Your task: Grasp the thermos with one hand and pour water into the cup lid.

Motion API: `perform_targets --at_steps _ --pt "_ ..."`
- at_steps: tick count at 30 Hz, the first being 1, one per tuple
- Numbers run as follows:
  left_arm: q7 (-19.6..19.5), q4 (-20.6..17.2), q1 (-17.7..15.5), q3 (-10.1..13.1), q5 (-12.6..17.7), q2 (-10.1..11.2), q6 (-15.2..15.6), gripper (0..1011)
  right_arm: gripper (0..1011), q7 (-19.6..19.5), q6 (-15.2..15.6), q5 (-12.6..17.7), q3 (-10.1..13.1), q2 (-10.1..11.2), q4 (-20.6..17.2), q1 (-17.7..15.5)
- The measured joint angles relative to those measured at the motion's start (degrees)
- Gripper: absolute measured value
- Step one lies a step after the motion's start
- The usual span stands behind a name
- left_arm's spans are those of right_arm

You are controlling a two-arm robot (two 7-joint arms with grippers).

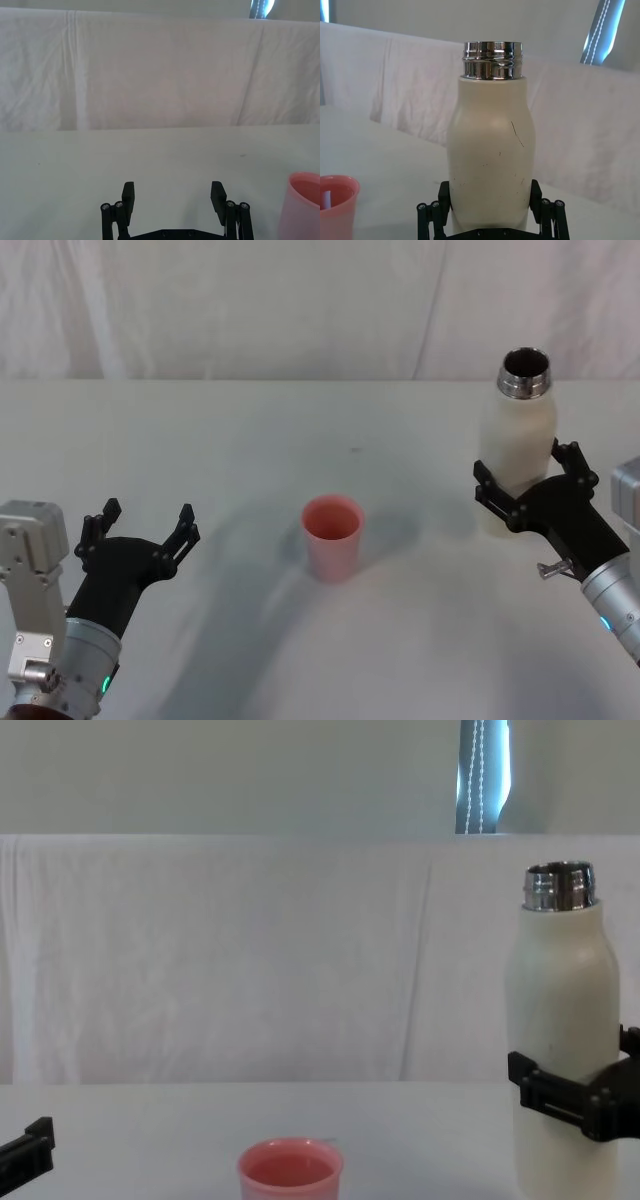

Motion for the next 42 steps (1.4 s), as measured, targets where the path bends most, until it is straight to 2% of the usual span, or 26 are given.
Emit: perform_targets --at_steps 19,42 --pt "0.00 0.00 0.00 0.00 0.00 0.00 0.00 1001 957 -0.65 1.36 2.21 1.13 -1.62 3.60 0.06" --pt "0.00 0.00 0.00 0.00 0.00 0.00 0.00 1001 957 -0.51 0.83 4.08 1.65 -2.71 6.19 1.16"
